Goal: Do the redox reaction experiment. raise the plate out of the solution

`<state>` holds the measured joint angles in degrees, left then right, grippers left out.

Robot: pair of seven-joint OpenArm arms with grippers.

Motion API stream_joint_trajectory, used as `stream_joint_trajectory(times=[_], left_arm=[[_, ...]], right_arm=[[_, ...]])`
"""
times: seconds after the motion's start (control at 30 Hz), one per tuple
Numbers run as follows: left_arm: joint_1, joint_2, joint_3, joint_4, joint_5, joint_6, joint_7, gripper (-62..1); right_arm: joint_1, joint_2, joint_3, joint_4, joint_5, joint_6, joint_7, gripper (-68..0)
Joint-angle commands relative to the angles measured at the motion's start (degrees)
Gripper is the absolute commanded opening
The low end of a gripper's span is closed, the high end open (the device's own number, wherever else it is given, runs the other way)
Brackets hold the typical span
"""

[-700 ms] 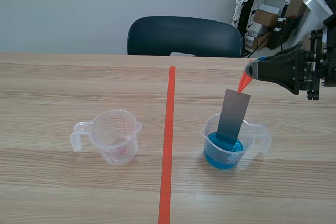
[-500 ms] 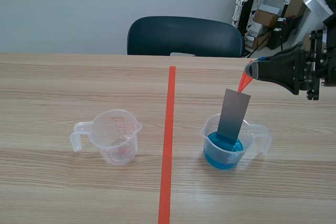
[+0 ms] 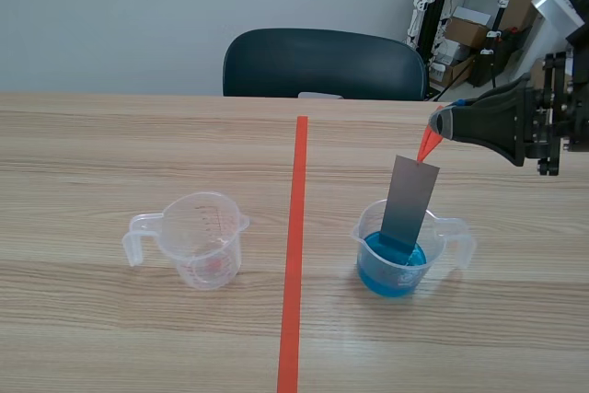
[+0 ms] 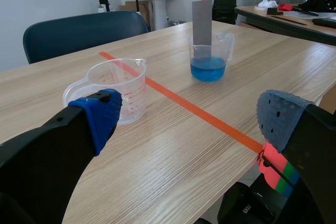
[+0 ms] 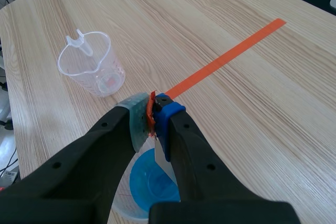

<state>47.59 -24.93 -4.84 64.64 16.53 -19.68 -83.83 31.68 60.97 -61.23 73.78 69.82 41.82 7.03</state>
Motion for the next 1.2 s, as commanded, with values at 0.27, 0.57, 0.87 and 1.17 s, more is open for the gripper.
stream_joint_trajectory(times=[0.27,0.57,0.87,1.17], left_arm=[[0.0,0.1,0.2,1.0,-0.2,-0.2,-0.8,-6.7],[0.0,0.1,0.2,1.0,-0.4,-0.2,-0.8,-6.7],[0.0,0.1,0.2,1.0,-0.3,-0.2,1.2,-6.7],[0.0,0.2,0.2,1.0,-0.4,-0.2,-0.7,-6.7]], right_arm=[[0.7,0.8,1.0,1.0,0.9,0.9,1.1,-67.3],[0.7,0.8,1.0,1.0,1.3,0.9,1.6,-67.3],[0.9,1.6,1.0,1.4,1.3,0.9,3.5,-67.3],[0.9,4.6,2.8,4.9,1.3,0.9,4.3,-67.3]])
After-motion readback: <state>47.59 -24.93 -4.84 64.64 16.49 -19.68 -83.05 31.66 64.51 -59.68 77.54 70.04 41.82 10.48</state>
